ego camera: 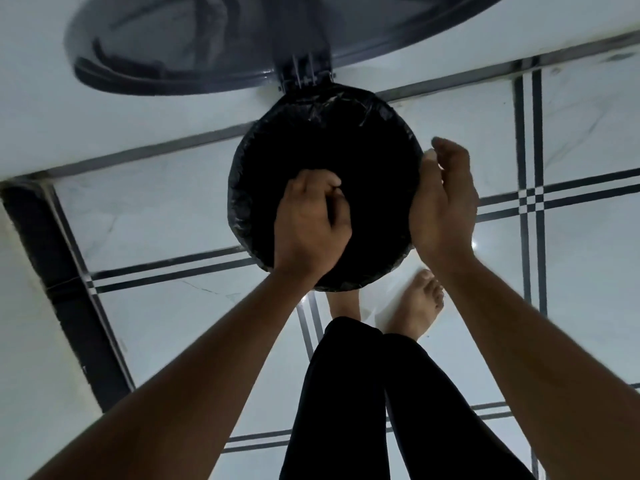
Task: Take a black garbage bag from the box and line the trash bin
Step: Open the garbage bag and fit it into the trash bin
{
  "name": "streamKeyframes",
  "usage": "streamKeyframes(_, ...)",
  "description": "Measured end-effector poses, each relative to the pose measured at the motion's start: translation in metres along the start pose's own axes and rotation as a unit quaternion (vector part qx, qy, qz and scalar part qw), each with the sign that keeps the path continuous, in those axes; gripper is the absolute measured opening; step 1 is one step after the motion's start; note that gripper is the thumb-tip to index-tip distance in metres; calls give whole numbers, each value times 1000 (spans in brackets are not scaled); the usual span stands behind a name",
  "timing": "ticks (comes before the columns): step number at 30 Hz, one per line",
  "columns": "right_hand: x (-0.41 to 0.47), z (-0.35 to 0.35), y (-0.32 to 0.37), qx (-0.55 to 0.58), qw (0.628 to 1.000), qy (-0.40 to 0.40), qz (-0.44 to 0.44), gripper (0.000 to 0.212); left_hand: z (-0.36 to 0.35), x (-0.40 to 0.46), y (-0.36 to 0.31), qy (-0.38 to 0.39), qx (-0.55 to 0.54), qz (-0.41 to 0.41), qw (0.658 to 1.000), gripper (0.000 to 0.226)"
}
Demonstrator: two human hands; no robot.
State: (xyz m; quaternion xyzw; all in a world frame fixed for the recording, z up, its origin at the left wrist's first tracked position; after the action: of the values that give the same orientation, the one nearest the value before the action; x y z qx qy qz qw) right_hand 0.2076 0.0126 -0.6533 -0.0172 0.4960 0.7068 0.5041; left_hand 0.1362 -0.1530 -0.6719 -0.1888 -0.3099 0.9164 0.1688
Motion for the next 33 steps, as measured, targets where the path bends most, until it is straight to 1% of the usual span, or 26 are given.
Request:
streamKeyframes(2,12,-5,20,-38,998,14,49,43,27,-3,-6,-77,51,-23,995,22)
streamKeyframes(3,17,-9,30,-56,995,21,78,40,40,-1,-8,-106,68,-14,992,27)
streamKeyframes(5,26,-17,46,-92,987,42,129,39,59,7,-5,-141,89,35,985,37)
streamKeyframes(6,29,-21,52,-109,982,56,145,39,66,12,-2,-138,95,71,983,44)
streamKeyframes(7,32,-26,56,-128,977,72,152,40,68,20,3,-110,96,110,983,52)
streamKeyframes(8,34,-30,58,-145,974,85,153,42,67,29,10,-61,87,148,983,57)
streamKeyframes(10,37,-37,61,-167,970,110,136,46,67,44,22,40,18,216,975,67)
streamKeyframes(11,38,-39,61,-171,970,119,123,49,69,50,26,70,-31,250,965,71)
streamKeyframes(13,41,-40,59,-169,972,127,99,58,76,59,33,85,-109,298,944,70)
streamKeyframes(14,43,-40,59,-166,974,124,90,58,80,62,36,81,-139,312,936,64)
streamKeyframes(16,44,-35,58,-160,979,104,72,52,86,66,43,58,-179,335,923,48)
streamKeyframes(17,43,-32,58,-148,983,90,60,49,89,65,47,46,-189,349,917,44)
streamKeyframes(18,40,-29,55,-133,987,73,48,46,90,62,51,35,-195,362,911,45)
streamKeyframes(20,30,-21,47,-111,993,47,0,45,92,50,61,14,-195,402,894,52)
streamKeyframes(22,17,-11,37,-79,994,19,-68,47,93,29,68,11,-197,456,868,52)
streamKeyframes(23,10,-6,33,-54,992,-2,-117,50,92,15,72,14,-211,486,848,49)
streamKeyframes(24,3,0,26,-25,984,-29,-175,53,91,1,74,18,-237,521,820,45)
streamKeyframes(26,-12,8,10,58,950,-64,-300,52,86,-31,73,31,-298,587,752,31)
streamKeyframes(27,-21,10,4,106,930,-64,-346,46,82,-47,70,59,-320,594,736,28)
streamKeyframes(29,-39,13,-7,178,895,-37,-407,28,72,-74,56,110,-376,585,710,41)
streamKeyframes(30,-47,12,-11,206,881,-20,-425,24,66,-86,49,113,-407,591,687,45)
streamKeyframes(31,-53,12,-14,222,872,-6,-437,22,58,-98,47,109,-423,599,671,44)
streamKeyframes(33,-63,9,-16,245,860,13,-447,24,40,-116,44,99,-457,603,646,33)
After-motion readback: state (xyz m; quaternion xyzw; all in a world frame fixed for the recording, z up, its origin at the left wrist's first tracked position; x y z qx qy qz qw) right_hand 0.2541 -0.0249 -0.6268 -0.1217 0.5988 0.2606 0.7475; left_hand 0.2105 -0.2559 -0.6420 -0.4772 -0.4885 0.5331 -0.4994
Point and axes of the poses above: each hand's wrist, its own x-axis towards the middle knuckle, its own z-axis out of the back of the hand, y = z × x, the point moved 3 cm from there along x, towards the middle knuckle, and after that the axes turned 3 degrees about y, right-handed, at the moved point
